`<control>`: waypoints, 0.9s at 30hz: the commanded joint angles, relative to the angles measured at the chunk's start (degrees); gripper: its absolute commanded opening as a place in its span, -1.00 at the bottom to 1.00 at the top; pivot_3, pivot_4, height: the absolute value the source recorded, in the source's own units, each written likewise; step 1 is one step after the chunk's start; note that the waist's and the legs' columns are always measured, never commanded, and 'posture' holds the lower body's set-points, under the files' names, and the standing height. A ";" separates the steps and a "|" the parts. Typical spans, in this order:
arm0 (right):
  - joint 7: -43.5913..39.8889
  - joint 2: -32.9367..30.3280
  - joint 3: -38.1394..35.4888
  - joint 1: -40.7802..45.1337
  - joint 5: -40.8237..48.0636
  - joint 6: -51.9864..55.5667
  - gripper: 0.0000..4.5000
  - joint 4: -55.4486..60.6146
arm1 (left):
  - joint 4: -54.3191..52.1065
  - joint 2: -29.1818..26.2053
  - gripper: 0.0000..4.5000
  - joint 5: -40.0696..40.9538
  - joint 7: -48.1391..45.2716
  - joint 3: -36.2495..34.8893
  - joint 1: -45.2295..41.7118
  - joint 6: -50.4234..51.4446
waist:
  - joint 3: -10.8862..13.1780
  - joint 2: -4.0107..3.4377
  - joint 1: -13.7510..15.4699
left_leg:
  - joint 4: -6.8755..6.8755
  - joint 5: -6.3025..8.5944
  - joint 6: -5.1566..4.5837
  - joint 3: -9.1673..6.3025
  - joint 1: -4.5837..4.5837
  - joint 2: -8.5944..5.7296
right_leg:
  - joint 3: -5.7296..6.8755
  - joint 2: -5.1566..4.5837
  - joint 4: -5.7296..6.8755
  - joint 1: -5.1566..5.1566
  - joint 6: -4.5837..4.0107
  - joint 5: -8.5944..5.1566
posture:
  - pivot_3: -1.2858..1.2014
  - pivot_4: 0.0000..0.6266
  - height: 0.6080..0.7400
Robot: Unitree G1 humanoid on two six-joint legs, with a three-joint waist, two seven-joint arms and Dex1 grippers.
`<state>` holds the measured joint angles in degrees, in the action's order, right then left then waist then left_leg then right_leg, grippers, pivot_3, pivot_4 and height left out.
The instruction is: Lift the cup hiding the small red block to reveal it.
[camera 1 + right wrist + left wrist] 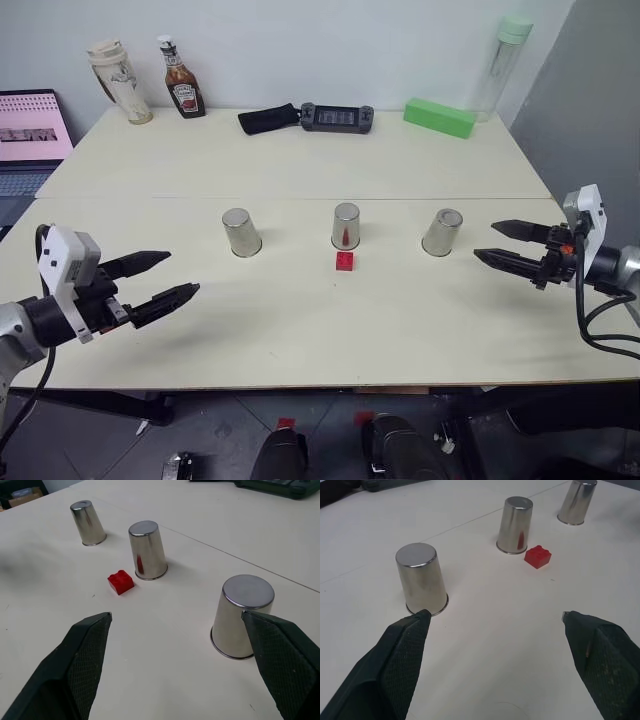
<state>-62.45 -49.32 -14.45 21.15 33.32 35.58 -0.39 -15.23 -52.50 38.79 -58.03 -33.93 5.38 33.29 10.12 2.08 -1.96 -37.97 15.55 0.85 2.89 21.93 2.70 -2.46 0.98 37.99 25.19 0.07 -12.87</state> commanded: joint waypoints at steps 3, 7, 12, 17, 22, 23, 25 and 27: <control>-0.36 -0.84 -1.07 1.46 0.56 -0.85 0.96 0.71 | -0.88 -0.13 1.00 0.13 0.35 -0.49 -0.35 -0.53 | 0.00 0.00 0.00 | 0.00 0.00 0.00 0.00 0.00 0.00 | 0.00 0.00 0.00 0.00 0.00 0.00 | 0.03 -0.52 1.00; -0.36 -0.71 -1.01 1.80 0.48 -0.98 0.96 0.37 | -1.39 -0.18 1.00 0.61 0.16 -0.38 -0.21 -0.07 | 0.00 0.00 0.00 | 0.00 0.00 0.00 0.01 0.00 0.00 | 0.00 0.00 0.00 0.01 0.00 0.00 | 0.03 -0.52 1.00; -0.25 -0.70 -1.11 1.74 0.51 -0.92 0.96 0.57 | -1.35 -0.24 1.00 1.03 0.21 -0.31 -0.60 0.29 | 0.00 0.00 0.00 | 0.00 0.00 0.00 0.01 0.00 0.00 | -0.01 0.00 0.00 0.01 0.01 0.00 | 0.03 -0.52 1.00; 0.34 -0.34 -1.71 1.77 0.84 -0.91 0.96 0.64 | -1.23 -0.35 1.00 0.67 0.17 -0.02 -0.62 0.06 | 0.00 0.00 0.00 | 0.00 0.00 0.00 0.01 0.00 0.00 | -0.01 0.00 0.00 0.01 0.00 0.00 | 0.03 -0.52 1.00; 0.96 -0.45 -1.12 2.01 -0.27 -1.82 0.96 0.59 | -1.06 -0.43 1.00 0.70 0.15 0.10 -0.96 0.03 | 0.00 0.00 0.02 | 0.00 0.00 0.00 0.02 0.00 0.00 | -0.01 0.00 0.00 0.01 0.00 0.00 | 0.03 -0.52 1.00; 0.93 -0.49 -1.02 1.89 -0.54 -2.16 0.96 0.68 | -1.01 -0.47 1.00 0.64 0.13 0.12 -0.96 -0.01 | 0.00 0.00 0.02 | 0.00 0.00 0.00 0.02 0.00 0.00 | -0.01 0.00 0.00 0.01 0.00 0.00 | 0.03 -0.52 1.00; 0.98 -0.42 -0.80 1.78 -0.74 -2.39 0.96 0.83 | -0.96 -0.49 1.00 0.57 0.02 0.25 -0.95 -0.07 | 0.00 0.00 0.01 | 0.00 0.00 0.00 0.04 0.00 0.00 | -0.02 0.00 0.00 0.02 0.01 0.01 | 0.03 -0.52 1.00; 0.94 -0.47 -0.47 1.65 -0.77 -2.43 0.96 0.84 | -1.13 -0.41 1.00 0.48 0.09 0.51 -0.94 -0.07 | 0.00 0.00 0.01 | 0.01 0.00 0.00 0.04 0.00 0.00 | -0.02 0.00 0.00 0.02 0.01 0.01 | 0.03 -0.52 1.00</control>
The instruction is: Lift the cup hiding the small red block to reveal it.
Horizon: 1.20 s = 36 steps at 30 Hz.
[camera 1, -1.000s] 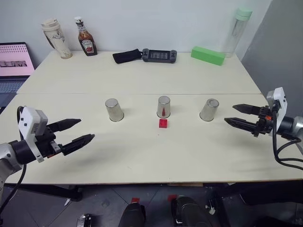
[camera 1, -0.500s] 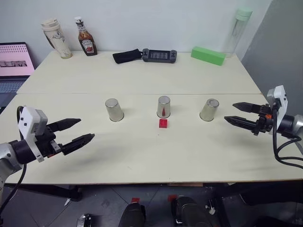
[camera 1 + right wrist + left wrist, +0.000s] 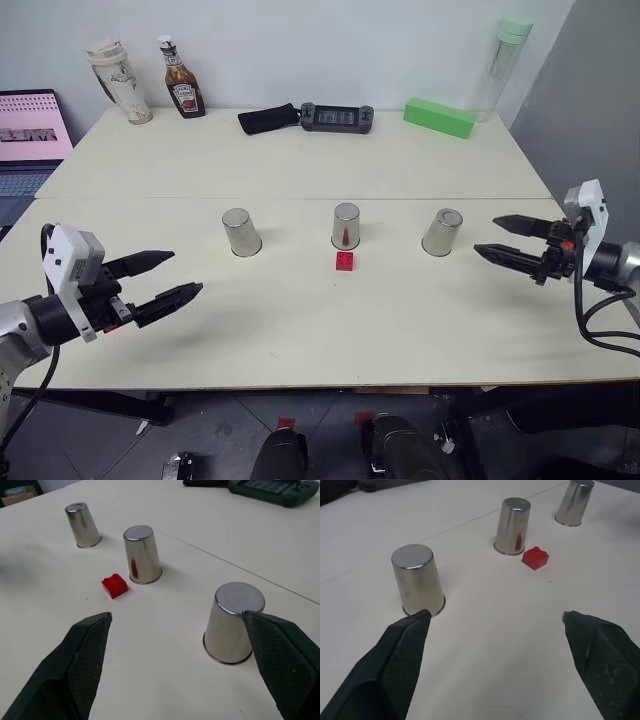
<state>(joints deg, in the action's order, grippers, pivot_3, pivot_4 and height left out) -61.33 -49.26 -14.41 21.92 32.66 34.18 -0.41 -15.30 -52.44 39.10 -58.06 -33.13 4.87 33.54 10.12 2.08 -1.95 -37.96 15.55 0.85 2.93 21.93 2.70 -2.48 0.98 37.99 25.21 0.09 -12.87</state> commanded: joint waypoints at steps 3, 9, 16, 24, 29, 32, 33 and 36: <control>-0.33 -0.57 -0.30 0.68 0.03 -1.06 0.96 1.01 | -1.43 -0.39 1.00 0.31 0.35 -0.32 -0.42 -0.15 | 0.00 0.00 0.00 | 0.00 0.00 0.00 0.00 0.00 0.00 | -0.01 0.00 0.00 0.00 0.00 0.00 | 0.03 -0.52 1.00; -0.24 -0.27 0.09 1.09 0.12 -0.91 0.96 0.87 | -1.09 -0.69 1.00 0.12 0.36 -0.43 -0.65 -0.22 | 0.00 0.00 0.00 | 0.00 0.00 0.00 0.00 0.00 0.00 | -0.01 0.00 0.00 0.00 0.01 0.01 | 0.03 -0.52 1.00; 0.06 -0.07 0.44 1.17 0.23 -0.78 0.96 0.72 | -1.65 -0.32 1.00 0.10 0.50 -0.94 0.20 -0.30 | 0.00 0.00 0.00 | 0.00 0.00 0.00 0.01 0.00 0.00 | -0.01 0.00 0.00 0.00 0.02 0.01 | 0.03 -0.52 1.00; -0.05 -0.21 0.35 1.50 0.57 -0.55 0.96 0.93 | -1.74 -0.30 1.00 0.15 0.59 -1.05 0.51 -0.58 | 0.00 0.00 0.02 | 0.00 0.00 0.00 0.01 0.00 0.00 | 0.00 0.00 0.00 0.01 0.01 0.01 | 0.03 -0.52 1.00; 0.02 -0.21 0.22 1.36 0.60 -0.55 0.96 1.01 | -1.54 -0.30 1.00 0.04 0.76 -0.63 0.16 -0.65 | 0.00 0.00 0.02 | 0.00 0.00 0.00 0.03 0.00 0.00 | -0.01 0.00 0.00 0.01 0.01 0.01 | 0.03 -0.52 1.00; 0.11 -0.18 0.23 1.22 0.55 -0.55 0.96 1.02 | -1.43 -0.30 1.00 -0.02 0.78 -0.50 0.05 -0.72 | 0.00 0.00 0.02 | 0.00 0.00 0.00 0.02 0.00 0.00 | -0.01 0.00 0.00 0.01 0.02 0.01 | 0.03 -0.52 1.00; 0.14 -0.15 0.25 1.18 0.53 -0.55 0.96 1.06 | -1.43 -0.30 1.00 -0.03 0.77 -0.53 0.10 -0.76 | 0.00 0.00 0.02 | 0.00 0.00 0.00 0.03 0.00 0.00 | -0.01 0.00 0.00 0.01 0.02 0.01 | 0.03 -0.52 1.00; 0.26 -0.03 0.48 1.43 0.42 -0.54 0.96 0.91 | -1.16 -0.37 1.00 -0.18 0.75 -0.44 0.06 -0.93 | 0.00 0.00 0.02 | 0.00 0.00 0.00 0.02 0.00 0.00 | -0.01 0.00 0.00 0.01 0.02 0.01 | 0.03 -0.52 1.00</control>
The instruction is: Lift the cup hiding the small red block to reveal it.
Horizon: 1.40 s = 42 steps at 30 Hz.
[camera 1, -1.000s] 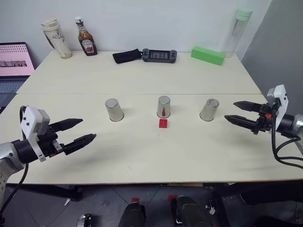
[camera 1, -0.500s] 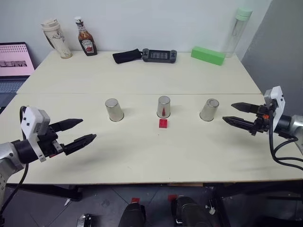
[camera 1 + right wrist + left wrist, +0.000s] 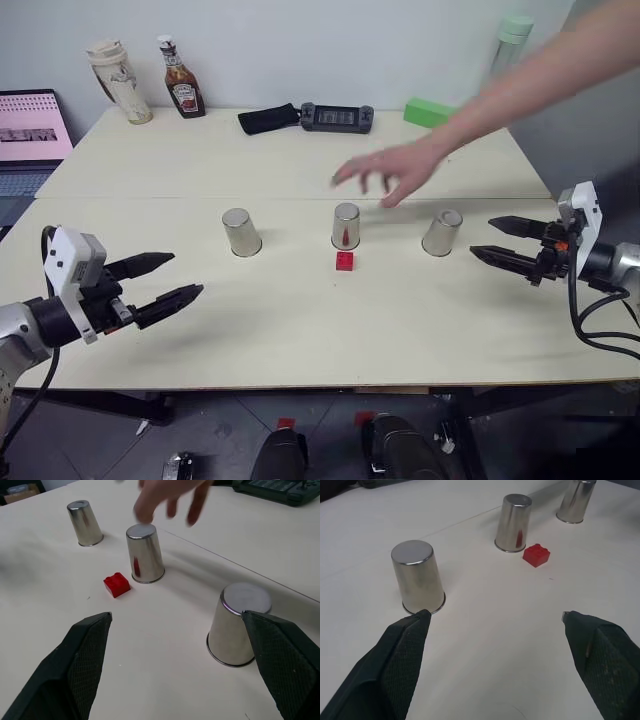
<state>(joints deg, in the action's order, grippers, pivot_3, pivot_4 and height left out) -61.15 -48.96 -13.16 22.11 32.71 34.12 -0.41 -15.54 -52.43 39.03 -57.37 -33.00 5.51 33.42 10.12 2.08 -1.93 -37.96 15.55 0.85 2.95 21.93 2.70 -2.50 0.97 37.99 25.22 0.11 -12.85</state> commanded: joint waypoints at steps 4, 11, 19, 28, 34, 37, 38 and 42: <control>0.02 -0.35 -0.64 1.35 0.30 -0.54 0.96 0.74 | -1.14 -0.35 1.00 -0.11 0.17 -0.67 -0.34 -0.83 | 0.00 0.00 0.00 | 0.00 0.00 0.00 0.00 0.00 0.00 | 0.00 0.00 0.00 0.00 0.00 0.00 | 0.03 -0.52 1.00; 0.31 -0.06 -0.25 1.62 0.24 -0.69 0.96 0.41 | -0.73 -0.50 1.00 -0.23 0.16 -0.91 -0.16 -0.91 | 0.00 0.00 0.00 | 0.00 0.00 0.00 0.01 0.00 0.00 | 0.00 0.00 0.00 0.00 0.00 0.00 | 0.03 -0.52 1.00; 0.46 -0.12 -0.45 1.16 0.24 -0.56 0.96 0.67 | -0.50 -0.48 1.00 -0.27 -0.07 -1.16 0.32 -1.01 | 0.00 0.00 0.00 | 0.00 0.00 0.00 0.00 0.00 0.00 | 0.00 0.00 0.00 0.00 0.00 0.00 | 0.03 -0.52 1.00; 0.70 -0.11 -0.40 1.13 -0.08 -0.75 0.96 0.25 | -0.51 -0.50 1.00 -0.43 -0.02 -0.79 0.20 -1.09 | 0.00 0.00 0.00 | 0.00 0.00 0.00 0.01 0.00 0.00 | 0.00 0.00 0.00 0.00 0.00 0.00 | 0.03 -0.52 1.00; 0.80 -0.06 -0.33 1.24 -0.13 -0.75 0.96 0.08 | -0.24 -0.76 1.00 -0.56 -0.14 -0.99 0.25 -1.05 | 0.00 0.00 0.00 | 0.00 0.00 0.00 0.01 0.00 0.00 | 0.00 0.00 0.00 0.00 0.00 0.00 | 0.03 -0.52 1.00; 0.82 -0.04 -0.33 1.27 -0.10 -0.74 0.96 0.05 | -0.17 -0.82 1.00 -0.64 -0.15 -1.14 0.27 -1.05 | 0.00 0.00 0.00 | 0.00 0.00 0.00 0.01 0.00 0.00 | 0.00 0.00 0.00 0.00 0.00 0.00 | 0.03 -0.52 1.00; 0.80 -0.04 -0.34 1.26 -0.07 -0.72 0.96 0.07 | -0.09 -0.84 1.00 -0.63 -0.15 -1.31 0.26 -1.03 | 0.00 0.00 0.00 | 0.00 0.00 0.00 0.01 0.00 0.00 | 0.00 0.00 0.00 0.00 0.00 0.00 | 0.03 -0.52 1.00; 0.53 -0.20 -0.35 1.17 0.15 -0.50 0.96 0.33 | 0.09 -0.88 1.00 -0.95 -0.28 -1.90 0.79 -1.15 | 0.00 0.00 0.00 | 0.00 0.00 0.00 0.01 0.00 0.00 | 0.00 0.00 0.00 0.00 0.00 0.00 | 0.03 -0.52 1.00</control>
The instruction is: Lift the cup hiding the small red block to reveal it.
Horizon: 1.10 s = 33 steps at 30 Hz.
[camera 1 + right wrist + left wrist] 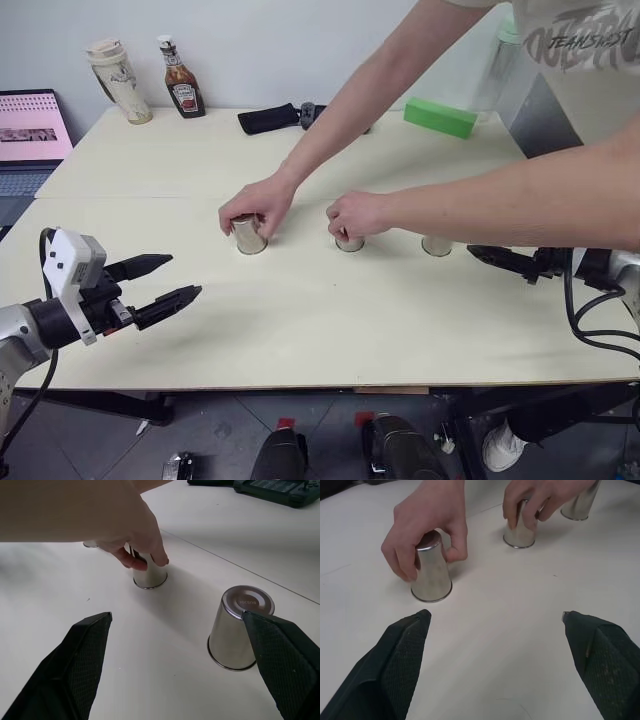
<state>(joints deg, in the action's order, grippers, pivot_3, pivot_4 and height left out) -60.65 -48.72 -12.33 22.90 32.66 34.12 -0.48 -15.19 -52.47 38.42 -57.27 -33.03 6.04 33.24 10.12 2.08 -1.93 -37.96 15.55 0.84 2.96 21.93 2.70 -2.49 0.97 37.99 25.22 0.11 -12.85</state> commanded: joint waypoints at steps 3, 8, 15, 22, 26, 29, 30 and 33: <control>-0.08 -0.45 -1.03 0.50 0.35 -0.26 0.96 0.73 | -0.29 -0.70 1.00 -0.54 -0.26 -2.03 0.37 -0.95 | 0.00 0.00 0.00 | 0.00 0.00 0.00 0.00 0.00 0.00 | 0.00 0.00 0.00 0.00 0.00 0.00 | 0.03 -0.52 1.00; -0.49 -0.54 -0.67 0.80 0.74 0.23 0.96 1.58 | -0.04 0.09 1.00 -1.60 0.73 -1.74 0.54 -1.67 | 0.00 0.00 0.00 | 0.00 0.00 0.00 0.01 0.00 0.00 | 0.00 0.00 0.00 0.00 0.00 0.00 | 0.03 -0.52 1.00; 2.63 2.83 5.32 5.83 1.15 3.27 0.96 10.20 | 4.23 3.77 1.00 -10.55 9.89 2.73 -2.74 -7.81 | 0.00 0.00 -0.23 | 0.00 0.00 0.00 0.04 -0.04 0.01 | -0.03 0.00 0.04 0.01 0.03 0.02 | 0.03 -0.52 1.00; 14.41 15.65 16.53 18.75 -3.17 10.85 0.96 12.67 | 8.40 17.22 1.00 -19.51 24.79 15.34 -14.83 -11.78 | -0.07 0.10 0.15 | -0.06 -0.04 -0.02 -0.02 -0.01 0.02 | -0.02 0.02 0.12 -0.01 0.15 0.14 | 0.03 -0.52 1.00; 17.24 19.20 17.86 21.61 -2.75 14.50 0.96 11.98 | 13.02 21.18 1.00 -20.81 29.79 15.87 -20.74 -12.59 | -0.15 0.23 0.42 | -0.06 -0.03 -0.02 -0.05 0.33 -0.10 | -0.02 -0.07 -0.02 0.10 -0.09 0.32 | 0.03 -0.52 1.00; 17.91 20.39 19.20 22.37 -3.68 14.74 0.96 12.22 | 15.38 22.62 1.00 -21.50 29.69 18.15 -24.15 -13.25 | -0.20 0.32 0.50 | -0.09 -0.02 -0.03 -0.31 0.57 -0.12 | 0.04 -0.12 -0.10 0.15 -0.12 0.34 | 0.03 -0.52 1.00; 18.15 20.83 19.30 22.77 -3.85 14.81 0.96 11.93 | 15.98 22.98 1.00 -21.73 29.49 19.02 -25.12 -13.12 | -0.20 0.32 0.47 | -0.09 -0.02 -0.03 -0.34 0.61 -0.15 | 0.06 -0.12 -0.11 0.18 -0.12 0.34 | 0.03 -0.52 1.00; 19.54 22.78 19.47 23.75 -4.09 15.41 0.96 11.57 | 17.52 24.42 1.00 -22.32 29.04 21.90 -28.15 -12.16 | -0.20 0.32 0.38 | -0.09 -0.02 -0.03 -0.39 0.61 -0.16 | 0.06 -0.12 -0.11 0.17 -0.12 0.34 | 0.03 -0.52 1.00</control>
<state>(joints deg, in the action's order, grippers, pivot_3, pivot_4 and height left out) -42.11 -26.69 8.00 44.34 28.25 49.51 9.78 2.58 -28.69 16.53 -28.15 -12.79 -20.21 21.18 9.92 2.40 -1.56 -38.07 15.53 0.82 2.51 22.53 2.54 -2.44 0.86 37.91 25.39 -0.01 -12.51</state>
